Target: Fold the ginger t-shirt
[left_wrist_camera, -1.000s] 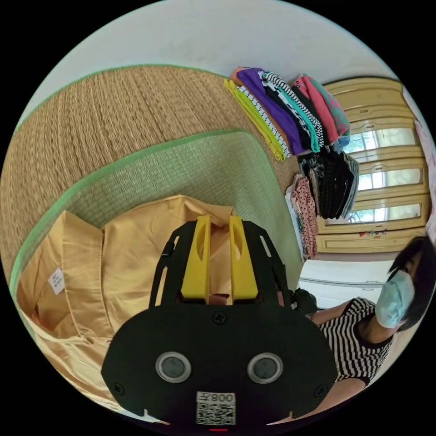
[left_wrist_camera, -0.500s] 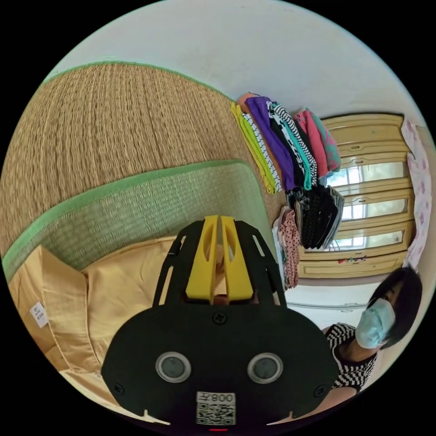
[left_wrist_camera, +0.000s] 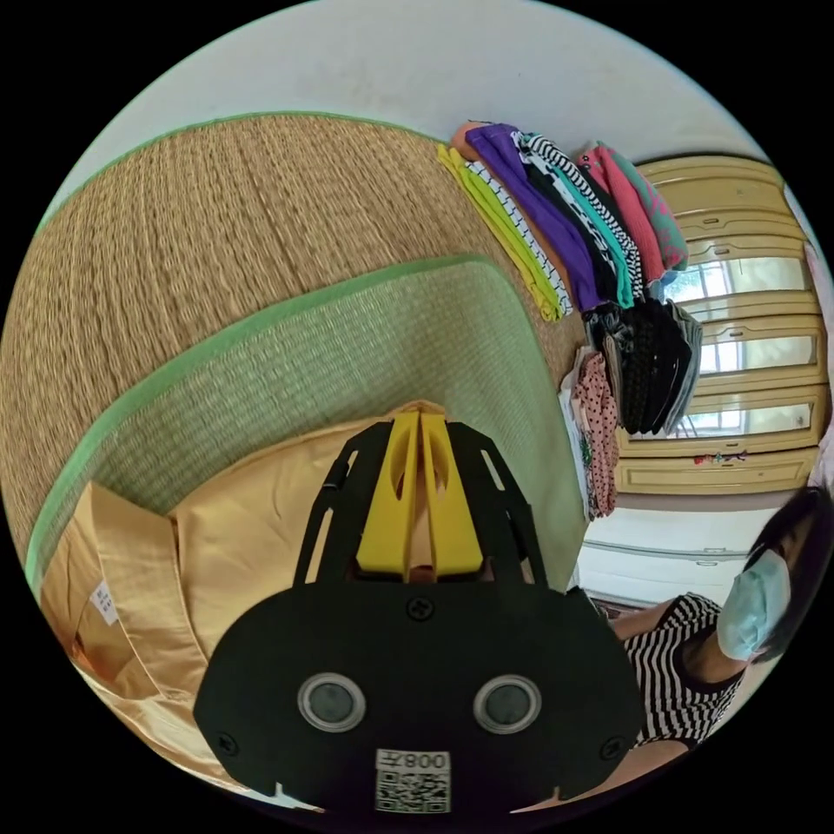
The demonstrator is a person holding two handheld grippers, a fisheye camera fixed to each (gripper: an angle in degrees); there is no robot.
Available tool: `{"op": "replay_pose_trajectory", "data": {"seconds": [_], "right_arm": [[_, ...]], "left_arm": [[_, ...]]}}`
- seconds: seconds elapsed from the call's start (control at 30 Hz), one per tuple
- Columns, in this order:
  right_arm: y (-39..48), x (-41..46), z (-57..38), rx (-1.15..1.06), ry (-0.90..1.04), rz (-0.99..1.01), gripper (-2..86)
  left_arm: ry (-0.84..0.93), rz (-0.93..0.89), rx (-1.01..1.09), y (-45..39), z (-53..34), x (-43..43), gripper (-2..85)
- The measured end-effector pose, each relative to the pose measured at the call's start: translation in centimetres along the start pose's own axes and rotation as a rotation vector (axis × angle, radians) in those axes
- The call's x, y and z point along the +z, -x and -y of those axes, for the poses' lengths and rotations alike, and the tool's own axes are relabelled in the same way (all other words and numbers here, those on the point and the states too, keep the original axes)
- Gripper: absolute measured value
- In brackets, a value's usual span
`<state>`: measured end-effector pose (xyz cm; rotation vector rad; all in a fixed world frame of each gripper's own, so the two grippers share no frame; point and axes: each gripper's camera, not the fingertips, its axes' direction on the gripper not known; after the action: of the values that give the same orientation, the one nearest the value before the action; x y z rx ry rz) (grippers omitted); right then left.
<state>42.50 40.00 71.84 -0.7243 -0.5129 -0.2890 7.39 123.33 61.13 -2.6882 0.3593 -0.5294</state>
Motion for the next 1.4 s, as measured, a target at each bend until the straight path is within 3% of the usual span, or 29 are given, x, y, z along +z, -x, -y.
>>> {"op": "replay_pose_trajectory", "data": {"seconds": [0.2, 0.37, 0.5, 0.6, 0.77, 0.97, 1.13, 1.2, 1.4], "right_arm": [[0.5, -0.3, -0.2, -0.016, 0.018, 0.0, 0.2], [0.5, -1.1, -0.5, -0.007, 0.009, 0.015, 0.2], [0.7, -1.5, -0.6, -0.005, 0.009, 0.012, 0.2], [0.9, -1.8, -0.7, -0.005, 0.009, 0.004, 0.2], [1.1, -2.5, -0.8, -0.003, 0.001, 0.013, 0.2], [1.4, -3.1, -0.9, -0.023, 0.007, 0.036, 0.2], [1.6, -3.9, -0.9, -0.049, 0.002, 0.079, 0.1], [1.6, -4.9, -1.0, -0.059, -0.025, 0.066, 0.1], [-0.3, -12.2, -3.4, 0.098, -0.309, -0.129, 0.1]], "left_arm": [[-0.065, -0.005, -0.05, 0.3, 0.1, 0.5, 0.3], [-0.099, -0.098, 0.032, -1.0, -3.8, -0.8, 0.4], [0.059, -0.12, 0.125, -2.9, -8.0, 0.7, 0.3], [0.224, 0.117, 0.125, -3.3, -11.1, 2.4, 0.2], [0.18, 0.503, 0.063, -2.5, -16.2, 0.0, 0.2], [0.034, 0.309, 0.037, -2.4, -19.8, -0.3, 0.2], [0.168, 0.456, 0.01, -0.6, -21.8, 3.2, 0.1], [0.123, 0.409, -0.01, 0.1, -22.8, 2.8, 0.1], [-0.023, 0.265, 0.049, 0.1, -24.5, 2.2, 0.2]]}}
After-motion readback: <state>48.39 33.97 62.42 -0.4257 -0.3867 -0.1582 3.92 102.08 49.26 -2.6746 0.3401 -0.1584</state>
